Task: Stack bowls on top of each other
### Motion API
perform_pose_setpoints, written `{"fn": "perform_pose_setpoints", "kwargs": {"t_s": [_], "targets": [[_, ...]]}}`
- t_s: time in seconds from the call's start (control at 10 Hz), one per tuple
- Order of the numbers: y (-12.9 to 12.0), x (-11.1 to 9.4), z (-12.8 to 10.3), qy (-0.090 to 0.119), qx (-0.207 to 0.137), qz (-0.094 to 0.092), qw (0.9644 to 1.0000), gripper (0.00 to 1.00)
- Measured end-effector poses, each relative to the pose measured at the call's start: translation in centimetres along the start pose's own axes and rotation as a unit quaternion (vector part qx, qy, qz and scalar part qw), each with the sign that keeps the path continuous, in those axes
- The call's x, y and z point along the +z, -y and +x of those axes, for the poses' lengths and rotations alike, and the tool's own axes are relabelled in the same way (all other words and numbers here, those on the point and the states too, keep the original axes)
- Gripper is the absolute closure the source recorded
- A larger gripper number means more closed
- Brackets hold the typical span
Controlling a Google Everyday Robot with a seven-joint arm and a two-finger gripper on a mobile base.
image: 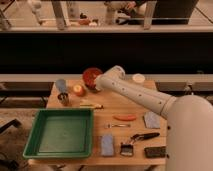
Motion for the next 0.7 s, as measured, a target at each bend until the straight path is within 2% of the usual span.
{"fn": "perform_pose_setpoints", "kwargs": {"t_s": [0.4,0.5,0.7], "targets": [[0.3,-0.2,-0.7,0.001,0.0,0.0,1.0,0.24],[0.3,-0.2,-0.8,0.001,0.0,0.0,1.0,0.2],[0.4,-0.1,-1.1,0.001,0.001,0.0,1.0,0.2]]}}
